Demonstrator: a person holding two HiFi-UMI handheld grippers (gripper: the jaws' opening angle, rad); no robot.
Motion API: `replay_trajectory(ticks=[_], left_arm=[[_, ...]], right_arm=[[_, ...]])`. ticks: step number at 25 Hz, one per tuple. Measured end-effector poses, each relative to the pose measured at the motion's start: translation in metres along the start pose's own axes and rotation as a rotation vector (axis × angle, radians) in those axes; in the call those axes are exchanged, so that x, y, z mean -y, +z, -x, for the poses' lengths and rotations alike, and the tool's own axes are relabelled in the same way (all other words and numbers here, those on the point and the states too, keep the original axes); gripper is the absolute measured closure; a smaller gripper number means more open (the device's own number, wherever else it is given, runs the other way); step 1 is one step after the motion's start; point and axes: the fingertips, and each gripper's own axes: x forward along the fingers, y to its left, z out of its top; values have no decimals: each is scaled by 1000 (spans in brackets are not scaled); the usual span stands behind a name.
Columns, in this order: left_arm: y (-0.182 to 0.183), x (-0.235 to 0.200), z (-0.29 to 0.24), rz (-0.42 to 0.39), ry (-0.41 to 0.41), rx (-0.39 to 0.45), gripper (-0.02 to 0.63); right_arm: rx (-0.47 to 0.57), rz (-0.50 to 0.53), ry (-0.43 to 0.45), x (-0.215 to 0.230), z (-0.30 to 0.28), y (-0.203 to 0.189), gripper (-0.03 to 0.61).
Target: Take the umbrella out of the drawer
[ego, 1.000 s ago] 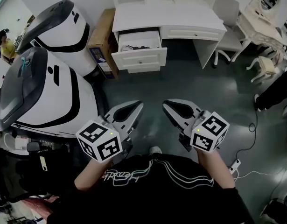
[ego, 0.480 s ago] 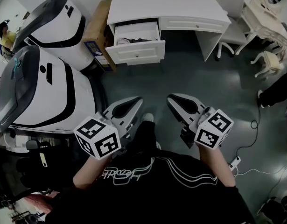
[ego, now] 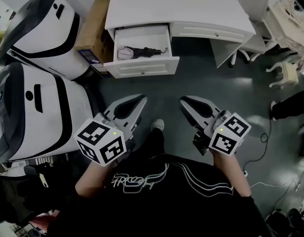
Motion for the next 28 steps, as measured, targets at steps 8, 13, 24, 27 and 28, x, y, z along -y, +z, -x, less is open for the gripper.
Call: replay_trajectory(ticks=[8, 13, 24, 27, 28], left_arm=[[69, -126, -68, 1, 49, 2, 592], [80, -164, -84, 34, 49, -1, 594], [86, -238, -94, 164, 163, 31, 594], [99, -262, -101, 169, 217, 61, 594], [104, -271, -103, 172, 233, 61, 594]], right_arm=[[-75, 13, 8, 90, -115, 57, 526], [-125, 75, 13, 109, -161, 72, 526], [-287, 150, 74, 162, -238, 69, 523], [-352, 150, 82, 193, -266, 64, 429], [-381, 157, 86, 203, -277, 60, 416]])
